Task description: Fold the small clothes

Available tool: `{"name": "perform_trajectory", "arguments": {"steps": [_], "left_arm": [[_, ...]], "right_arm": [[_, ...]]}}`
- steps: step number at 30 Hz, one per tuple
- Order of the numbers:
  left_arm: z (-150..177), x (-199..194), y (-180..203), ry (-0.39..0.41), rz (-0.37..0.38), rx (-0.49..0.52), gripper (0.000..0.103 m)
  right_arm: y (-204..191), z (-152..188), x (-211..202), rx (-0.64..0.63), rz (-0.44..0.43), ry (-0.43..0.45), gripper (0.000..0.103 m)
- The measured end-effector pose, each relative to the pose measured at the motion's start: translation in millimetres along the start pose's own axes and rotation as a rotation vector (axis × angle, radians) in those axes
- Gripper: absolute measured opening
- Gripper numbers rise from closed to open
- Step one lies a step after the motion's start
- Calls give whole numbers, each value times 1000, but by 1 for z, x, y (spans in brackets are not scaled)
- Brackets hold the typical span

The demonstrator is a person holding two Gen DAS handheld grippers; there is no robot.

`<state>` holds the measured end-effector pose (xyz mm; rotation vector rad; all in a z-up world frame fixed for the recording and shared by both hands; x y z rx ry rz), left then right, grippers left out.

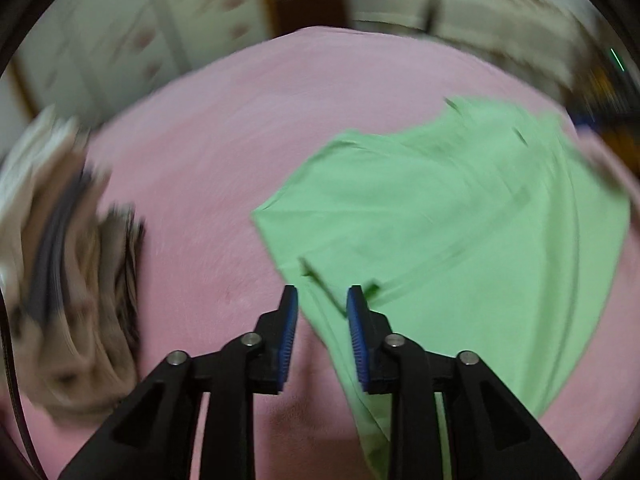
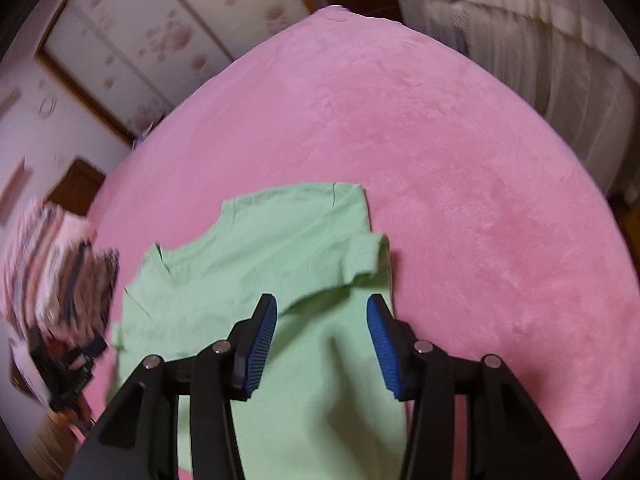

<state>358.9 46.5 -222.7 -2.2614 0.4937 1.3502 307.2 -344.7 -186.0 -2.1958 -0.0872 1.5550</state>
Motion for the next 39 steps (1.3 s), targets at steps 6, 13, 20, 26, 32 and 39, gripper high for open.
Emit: {"name": "perform_trajectory", "arguments": {"steps": [6, 13, 20, 26, 32, 39], "left_arm": [[2, 5, 17, -26, -75, 175, 25], [11, 18, 16, -48, -173, 312, 25], [13, 31, 40, 5, -323, 488, 25], [-8, 42, 51, 76, -400, 531, 25], [-23, 49, 60, 102, -386, 593, 23], [-47, 64, 44, 29, -276, 488, 2]], "right_arm": [[-2, 11, 2, -39, 36, -24, 47], [1, 21, 5, -69, 84, -39, 47], [-2, 27, 18, -151, 179, -49, 47], [-7, 18, 28, -216, 269, -20, 47], [-10, -4, 37, -296, 356, 30, 47], [-8, -30, 48, -341, 339, 42, 47]]}}
Point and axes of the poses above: each gripper's, at about its wrist camera, not at the fingertips, and x roughly the way its jaws point, y to its right, z to its underside, the point moved 3 cm from there along x, roughly the way its jaws point, and after that the axes turned 10 degrees about -y, right-handed, at the moved point
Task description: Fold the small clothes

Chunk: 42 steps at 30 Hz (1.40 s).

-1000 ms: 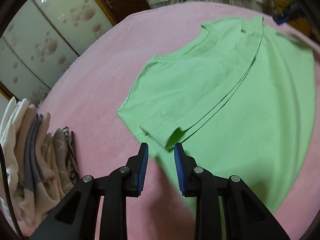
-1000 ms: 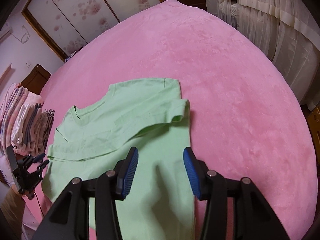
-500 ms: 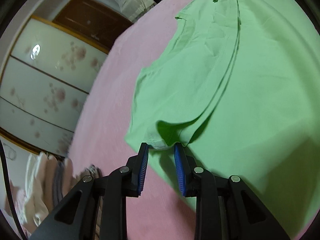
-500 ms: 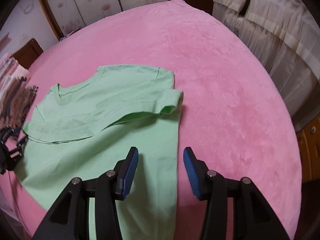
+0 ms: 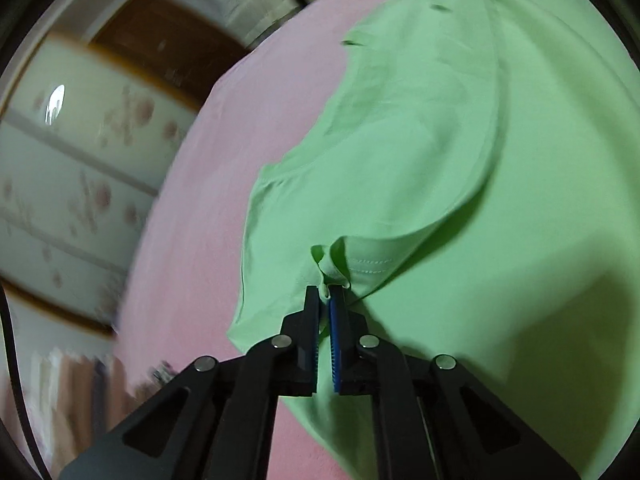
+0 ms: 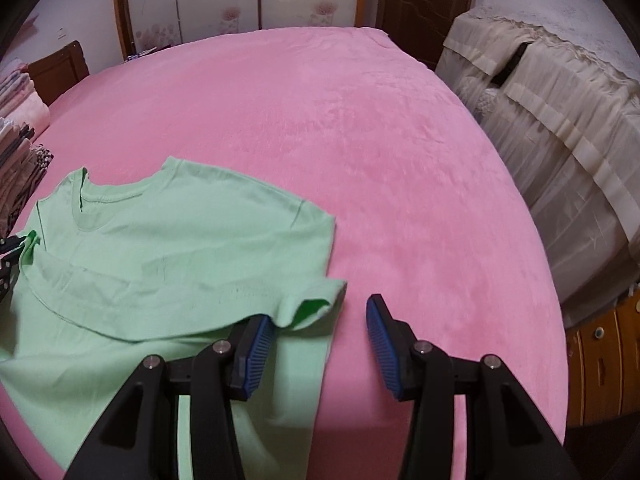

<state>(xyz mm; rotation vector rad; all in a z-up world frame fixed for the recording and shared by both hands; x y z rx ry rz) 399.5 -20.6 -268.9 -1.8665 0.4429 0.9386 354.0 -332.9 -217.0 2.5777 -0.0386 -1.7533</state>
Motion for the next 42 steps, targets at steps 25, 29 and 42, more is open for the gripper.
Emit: {"name": "perform_trajectory", "arguments": {"steps": [25, 29, 42], "left_arm": [[18, 53, -90, -148, 381, -793, 2], [27, 57, -97, -144, 435, -872, 2], [46, 61, -103, -124, 584, -938, 14]], "right_arm": [[36, -8, -12, 202, -451, 28, 48], [33, -7, -8, 185, -470, 13, 48], [22, 16, -22, -22, -329, -4, 48]]}}
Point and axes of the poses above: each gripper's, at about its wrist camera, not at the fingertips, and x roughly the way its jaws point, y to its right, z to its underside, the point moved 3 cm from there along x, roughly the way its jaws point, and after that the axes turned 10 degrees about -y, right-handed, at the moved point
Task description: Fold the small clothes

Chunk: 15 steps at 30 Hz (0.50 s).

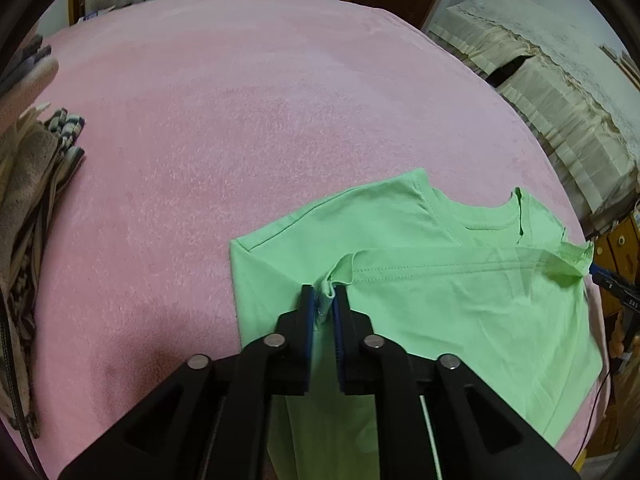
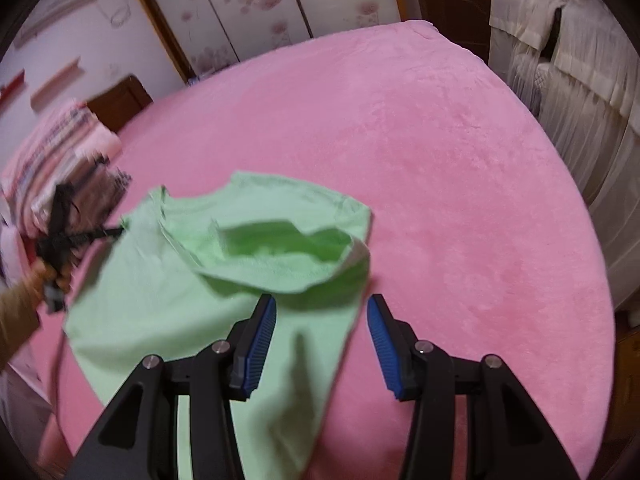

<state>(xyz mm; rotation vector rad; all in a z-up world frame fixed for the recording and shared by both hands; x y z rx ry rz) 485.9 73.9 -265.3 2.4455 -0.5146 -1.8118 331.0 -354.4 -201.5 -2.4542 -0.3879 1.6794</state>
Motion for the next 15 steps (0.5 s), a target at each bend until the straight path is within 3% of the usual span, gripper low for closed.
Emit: {"name": "perform_trajectory", "arguments": {"steps": [2, 4, 6, 8, 9, 10, 15], "left_arm": [[2, -2, 8, 1, -4, 38, 29], [3, -4, 13, 5, -25, 69, 64], [5, -5, 21, 20, -90, 106, 72], [6, -3, 23, 23, -113, 126, 72], [6, -2, 22, 21, -108, 123, 67], [6, 0, 22, 16, -96, 116, 54], [-1, 4, 10, 4, -26, 42, 24]], "right_arm": [[1, 2, 4, -16, 35, -12, 48], [1, 3, 7, -30, 55, -17, 48], [0, 3, 11, -38, 68, -27, 48], [0, 2, 15, -45, 86, -30, 48], [0, 2, 16, -45, 91, -29, 48], [0, 2, 17, -45, 97, -26, 48], [1, -4, 19, -25, 89, 8, 48]]}}
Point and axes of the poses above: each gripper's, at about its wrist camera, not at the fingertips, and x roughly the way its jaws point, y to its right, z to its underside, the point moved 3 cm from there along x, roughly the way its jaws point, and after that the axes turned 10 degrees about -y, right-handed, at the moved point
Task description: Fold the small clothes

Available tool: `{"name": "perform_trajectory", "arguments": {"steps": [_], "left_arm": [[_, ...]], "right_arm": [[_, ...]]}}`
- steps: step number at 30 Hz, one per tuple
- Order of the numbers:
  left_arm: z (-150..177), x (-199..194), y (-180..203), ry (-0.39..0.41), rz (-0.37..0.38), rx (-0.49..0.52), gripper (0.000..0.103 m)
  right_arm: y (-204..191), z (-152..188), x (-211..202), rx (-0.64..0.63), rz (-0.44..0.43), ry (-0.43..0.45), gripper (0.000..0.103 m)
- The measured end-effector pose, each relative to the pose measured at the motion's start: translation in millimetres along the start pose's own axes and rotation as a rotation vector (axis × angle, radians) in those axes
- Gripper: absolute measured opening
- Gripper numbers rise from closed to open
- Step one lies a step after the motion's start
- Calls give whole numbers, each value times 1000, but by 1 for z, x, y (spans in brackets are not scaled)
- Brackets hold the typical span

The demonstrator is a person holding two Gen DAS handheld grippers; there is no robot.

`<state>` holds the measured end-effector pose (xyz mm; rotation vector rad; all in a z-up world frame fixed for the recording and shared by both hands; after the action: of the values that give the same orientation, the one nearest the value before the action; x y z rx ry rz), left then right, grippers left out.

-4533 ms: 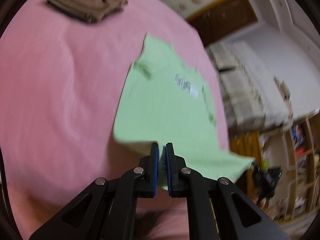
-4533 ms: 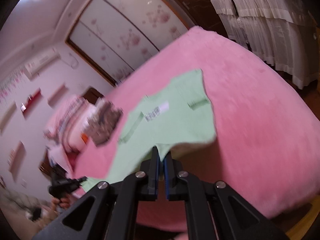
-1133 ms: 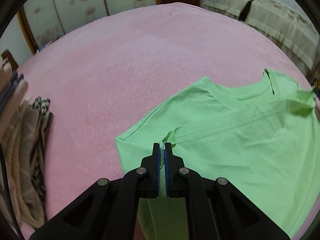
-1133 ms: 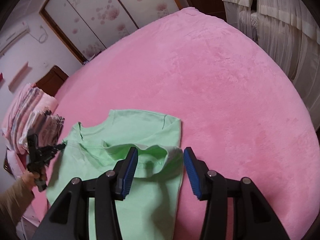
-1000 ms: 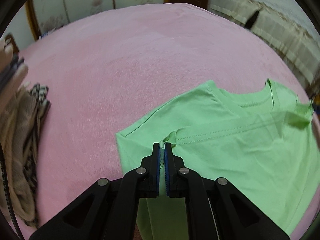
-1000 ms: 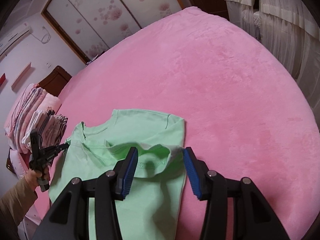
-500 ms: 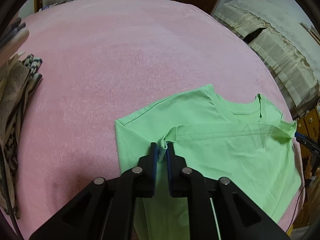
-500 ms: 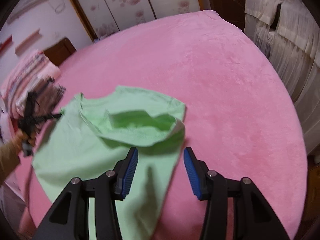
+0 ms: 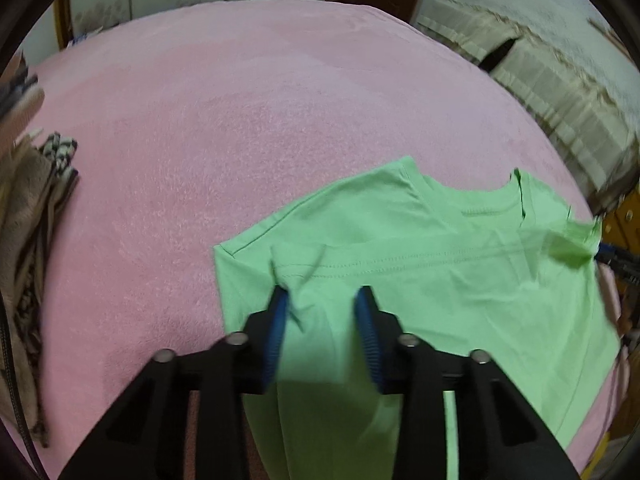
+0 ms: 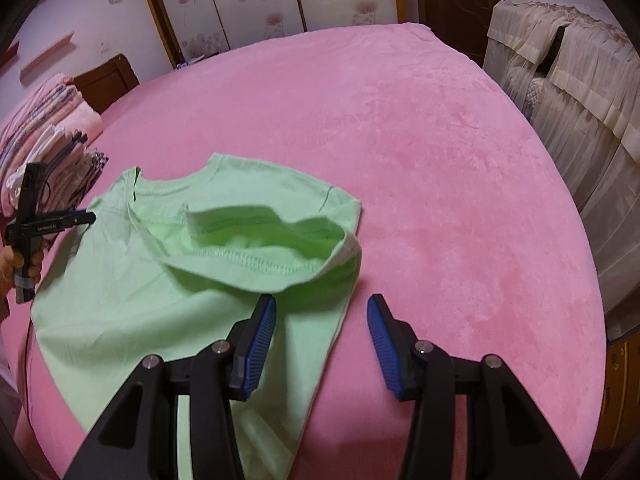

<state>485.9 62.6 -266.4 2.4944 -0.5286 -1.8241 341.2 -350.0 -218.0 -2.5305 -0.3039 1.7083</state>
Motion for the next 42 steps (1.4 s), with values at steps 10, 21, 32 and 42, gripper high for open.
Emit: {"name": "perform_trajectory", "arguments": {"steps": [10, 21, 32, 42], "left_arm": [[-2, 6, -8, -2, 39, -65, 4], [5, -27, 2, 133, -121, -128, 2], [-10, -45, -18, 202, -202, -172, 4], [-8, -22, -38, 148, -354, -243, 55]], "right_arm": [[6, -23, 0, 52, -31, 59, 48], [-18, -27, -5, -1, 66, 104, 2], [-29, -60, -16, 58, 155, 202, 2], [-23, -61, 9, 152, 380, 117, 34]]}}
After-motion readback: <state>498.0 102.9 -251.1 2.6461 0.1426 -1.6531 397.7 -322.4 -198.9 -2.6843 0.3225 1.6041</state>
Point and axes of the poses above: each gripper's, at about its wrist camera, not at the fingertips, and x roughly the way its jaws point, y to its right, z to its underside, the point moved 3 cm from there along x, roughly the way its jaws point, and after that the axes turned 10 degrees about -y, right-handed, at the moved point
